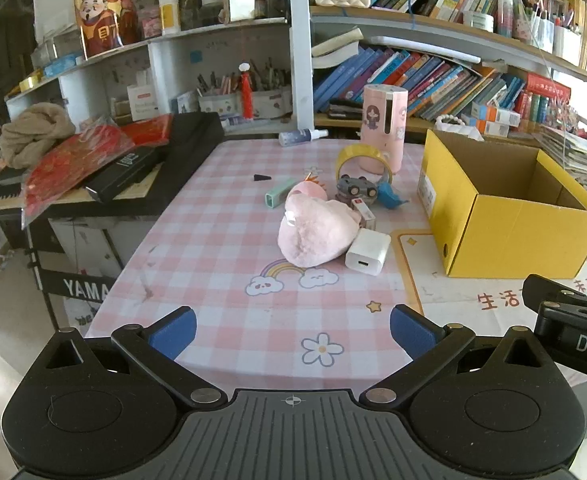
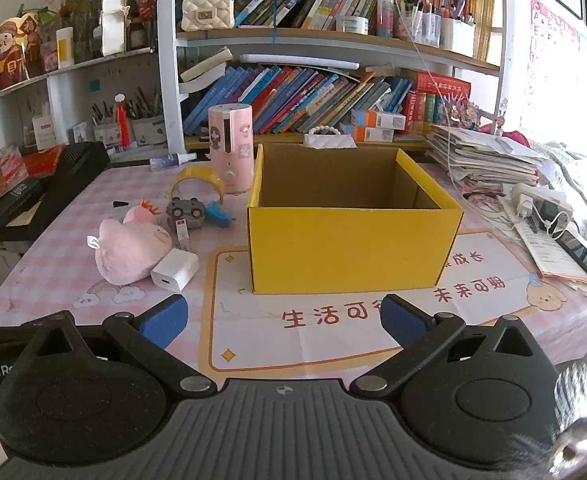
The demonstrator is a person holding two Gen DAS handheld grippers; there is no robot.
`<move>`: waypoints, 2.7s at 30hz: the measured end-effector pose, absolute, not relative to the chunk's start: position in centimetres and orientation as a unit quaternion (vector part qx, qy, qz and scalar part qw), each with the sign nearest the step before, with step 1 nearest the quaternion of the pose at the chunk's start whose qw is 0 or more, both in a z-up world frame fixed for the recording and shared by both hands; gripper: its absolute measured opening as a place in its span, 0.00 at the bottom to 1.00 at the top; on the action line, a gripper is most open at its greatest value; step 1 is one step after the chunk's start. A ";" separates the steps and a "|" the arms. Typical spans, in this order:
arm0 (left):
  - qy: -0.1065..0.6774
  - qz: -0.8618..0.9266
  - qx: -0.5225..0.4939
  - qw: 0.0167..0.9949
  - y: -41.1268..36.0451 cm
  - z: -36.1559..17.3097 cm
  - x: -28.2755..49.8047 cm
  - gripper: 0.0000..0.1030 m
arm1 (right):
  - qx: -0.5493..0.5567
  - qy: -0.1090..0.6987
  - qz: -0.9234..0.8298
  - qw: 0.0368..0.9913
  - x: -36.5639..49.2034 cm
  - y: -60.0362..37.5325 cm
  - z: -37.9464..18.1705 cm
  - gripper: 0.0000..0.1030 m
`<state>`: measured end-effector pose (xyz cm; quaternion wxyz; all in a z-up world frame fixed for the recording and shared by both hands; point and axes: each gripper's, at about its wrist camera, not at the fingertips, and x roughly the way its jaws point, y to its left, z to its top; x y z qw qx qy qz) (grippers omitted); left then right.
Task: Organize objects
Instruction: 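Move left tool toward pink plush pig while right tool moves toward white charger, then grasp white charger with right tool while left tool grasps pink plush pig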
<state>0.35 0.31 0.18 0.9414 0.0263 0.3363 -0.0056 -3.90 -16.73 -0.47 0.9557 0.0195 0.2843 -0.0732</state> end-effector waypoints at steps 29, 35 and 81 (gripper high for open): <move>0.337 -0.017 0.020 0.941 2.2 0.4 1.3 1.00 | 0.015 0.268 -0.059 0.961 -2.9 -15.0 0.0 1.00; 0.340 -0.026 0.011 0.940 2.7 0.2 1.5 1.00 | 0.014 0.272 -0.066 0.960 -2.6 -14.8 -0.2 1.00; 0.362 -0.020 -0.018 0.932 5.7 -3.2 8.9 0.95 | 0.014 0.314 0.047 0.948 8.9 -13.1 -3.0 0.58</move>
